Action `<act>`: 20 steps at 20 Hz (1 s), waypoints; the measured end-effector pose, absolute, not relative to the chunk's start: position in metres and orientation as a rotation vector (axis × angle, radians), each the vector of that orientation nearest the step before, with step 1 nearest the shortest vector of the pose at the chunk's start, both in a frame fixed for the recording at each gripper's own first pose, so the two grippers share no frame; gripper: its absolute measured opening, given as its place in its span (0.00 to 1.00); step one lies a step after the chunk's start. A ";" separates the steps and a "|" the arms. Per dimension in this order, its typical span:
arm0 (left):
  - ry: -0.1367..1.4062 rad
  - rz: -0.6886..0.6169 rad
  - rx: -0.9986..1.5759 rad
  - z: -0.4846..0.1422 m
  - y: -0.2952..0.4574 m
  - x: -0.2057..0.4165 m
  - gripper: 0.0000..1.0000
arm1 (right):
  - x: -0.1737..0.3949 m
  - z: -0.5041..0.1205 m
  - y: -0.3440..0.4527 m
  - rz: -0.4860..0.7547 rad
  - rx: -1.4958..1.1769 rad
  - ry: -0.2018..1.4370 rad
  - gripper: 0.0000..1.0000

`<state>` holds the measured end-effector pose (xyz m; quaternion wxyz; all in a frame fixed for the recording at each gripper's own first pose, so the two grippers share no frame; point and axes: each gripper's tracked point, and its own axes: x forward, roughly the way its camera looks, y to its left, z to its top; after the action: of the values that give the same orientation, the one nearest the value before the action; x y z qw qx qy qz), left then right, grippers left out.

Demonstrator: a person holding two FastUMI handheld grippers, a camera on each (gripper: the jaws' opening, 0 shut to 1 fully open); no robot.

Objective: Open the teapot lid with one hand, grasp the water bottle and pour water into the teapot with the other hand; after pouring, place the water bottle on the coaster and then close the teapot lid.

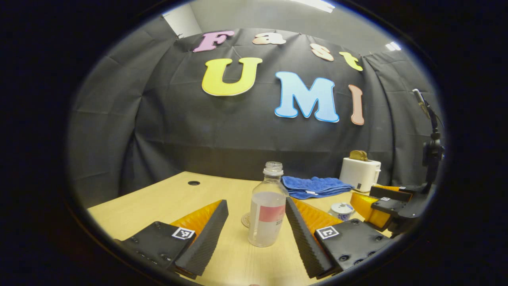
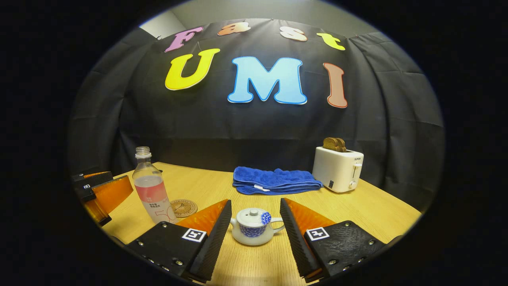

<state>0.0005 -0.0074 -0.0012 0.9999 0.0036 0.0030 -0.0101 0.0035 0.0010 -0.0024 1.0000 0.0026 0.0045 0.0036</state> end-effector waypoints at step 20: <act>0.026 -0.026 -0.023 -0.010 -0.003 0.004 0.98 | 0.061 -0.038 0.004 0.038 0.018 0.095 0.22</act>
<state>0.0039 -0.0035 -0.0100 0.9998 -0.0115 0.0128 -0.0131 0.0613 0.0038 -0.0378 0.9986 0.0091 0.0476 0.0188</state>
